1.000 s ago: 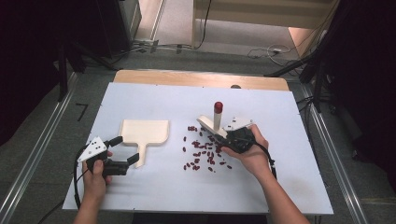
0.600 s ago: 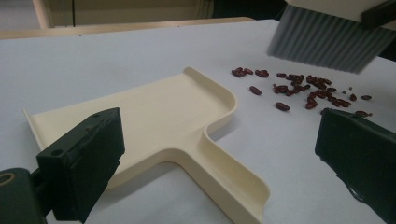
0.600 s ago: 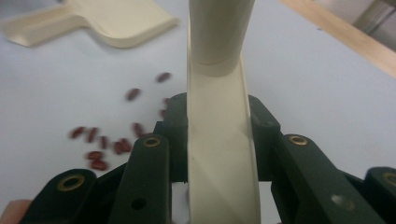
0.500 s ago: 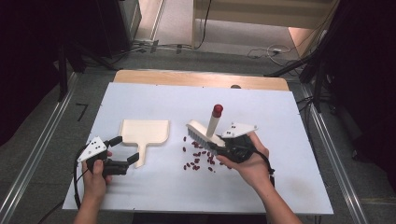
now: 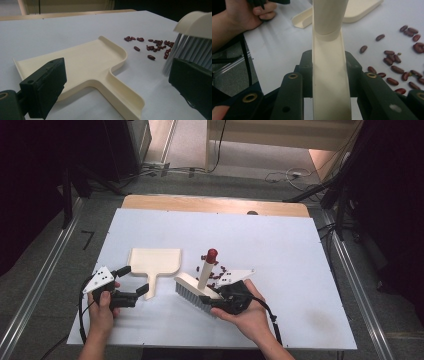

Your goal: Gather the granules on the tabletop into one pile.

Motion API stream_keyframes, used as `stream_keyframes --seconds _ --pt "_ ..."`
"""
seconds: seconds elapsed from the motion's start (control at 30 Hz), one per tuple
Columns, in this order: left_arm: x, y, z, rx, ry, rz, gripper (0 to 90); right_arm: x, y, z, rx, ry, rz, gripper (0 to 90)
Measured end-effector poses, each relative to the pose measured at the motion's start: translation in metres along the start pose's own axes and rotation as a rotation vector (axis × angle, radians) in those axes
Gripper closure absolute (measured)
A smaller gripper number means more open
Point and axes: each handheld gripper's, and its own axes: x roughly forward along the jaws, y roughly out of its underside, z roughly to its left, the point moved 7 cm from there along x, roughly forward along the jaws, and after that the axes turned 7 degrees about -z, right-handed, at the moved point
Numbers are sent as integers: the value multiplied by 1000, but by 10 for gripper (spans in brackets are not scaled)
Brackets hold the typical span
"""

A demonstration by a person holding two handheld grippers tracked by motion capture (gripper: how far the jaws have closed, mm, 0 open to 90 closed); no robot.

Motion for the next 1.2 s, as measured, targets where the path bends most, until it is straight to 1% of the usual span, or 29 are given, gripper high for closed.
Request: stream_keyframes --seconds 0.07,0.1,0.13,0.2,0.3,0.37,0.43,0.47,0.53,0.67,0.9,1.0,1.1,1.17,1.2 --pt "0 0 0 0 -1 0 18 5 4 -5 25 -10 7 654" --pt "0 0 0 -1 0 0 19 7 7 -9 35 -2 14 654" --pt "0 0 0 0 0 0 18 8 8 -13 47 5 7 655" --pt "0 0 0 0 0 -1 18 7 8 -23 85 17 -1 654" --pt "0 0 0 -3 -1 -2 18 5 9 -37 100 45 -3 654" --pt "0 0 1 -3 -1 -2 18 4 10 -47 94 75 -8 654" --pt "0 0 1 -3 -1 -2 18 2 11 -55 117 78 -15 654" --pt "0 0 0 -3 -1 -1 18 1 11 -59 119 86 -18 654" --pt "0 0 0 -3 1 -1 18 -1 11 -65 139 85 -22 655" --pt "0 0 1 -4 0 -1 18 -4 11 -76 149 101 -25 655" --pt "0 0 1 -5 0 -1 18 -10 9 -94 142 178 -27 655" --pt "0 0 1 -3 0 0 18 -12 9 -100 153 192 -32 655" --pt "0 0 1 -7 0 0 18 -15 8 -101 149 204 -35 655" --pt "0 0 1 -6 1 3 18 -17 7 -100 129 228 -33 655" --pt "0 0 1 -5 1 3 18 -17 6 -98 126 225 -35 655"
